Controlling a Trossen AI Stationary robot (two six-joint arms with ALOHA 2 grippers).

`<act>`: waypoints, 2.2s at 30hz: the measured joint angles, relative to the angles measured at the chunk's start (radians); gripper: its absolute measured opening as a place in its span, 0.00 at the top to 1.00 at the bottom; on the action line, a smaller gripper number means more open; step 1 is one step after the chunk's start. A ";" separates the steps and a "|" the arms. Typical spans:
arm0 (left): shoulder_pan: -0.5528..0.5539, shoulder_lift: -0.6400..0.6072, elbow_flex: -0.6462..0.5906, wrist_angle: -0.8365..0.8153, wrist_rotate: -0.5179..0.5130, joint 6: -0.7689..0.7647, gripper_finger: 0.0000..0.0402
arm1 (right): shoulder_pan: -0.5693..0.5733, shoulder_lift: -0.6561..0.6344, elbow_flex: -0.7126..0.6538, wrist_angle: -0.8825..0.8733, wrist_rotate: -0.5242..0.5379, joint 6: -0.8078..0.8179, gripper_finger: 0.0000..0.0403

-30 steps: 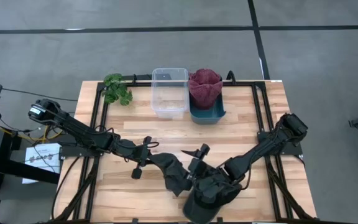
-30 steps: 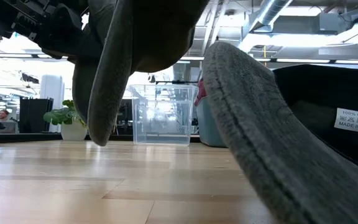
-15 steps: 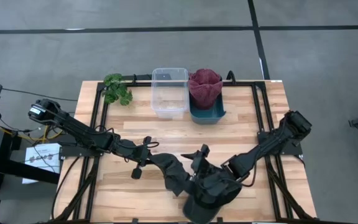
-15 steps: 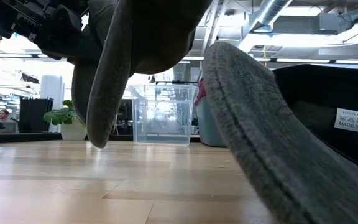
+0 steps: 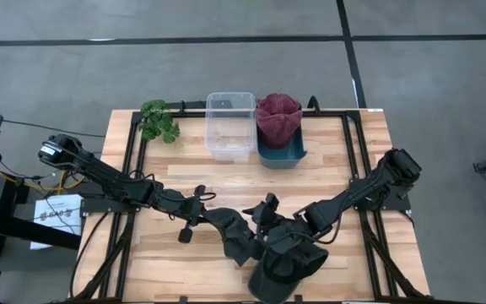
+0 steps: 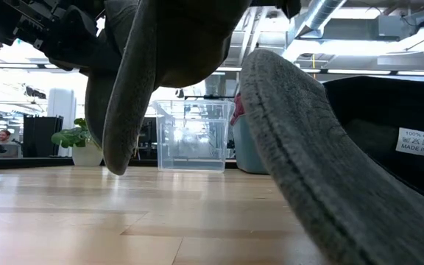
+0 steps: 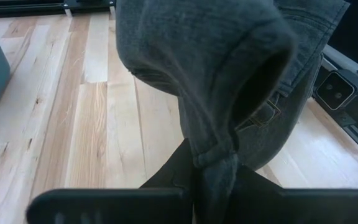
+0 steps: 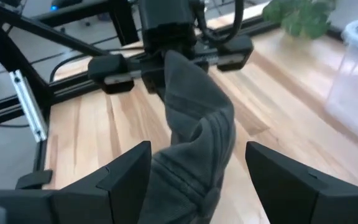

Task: Pick & Place hat
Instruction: Put the left black cap into the transparent bin

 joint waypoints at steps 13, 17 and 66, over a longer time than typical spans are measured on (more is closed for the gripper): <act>0.000 0.000 0.000 0.000 0.000 0.000 0.96 | -0.016 0.000 0.000 -0.118 -0.033 0.120 0.59; 0.000 0.000 0.000 0.000 0.000 0.000 0.96 | -0.016 0.000 0.000 -0.127 -0.035 0.103 0.92; -0.008 -0.106 0.001 -0.107 -0.401 -0.023 0.58 | -0.021 -0.125 0.000 -0.347 0.178 0.209 0.96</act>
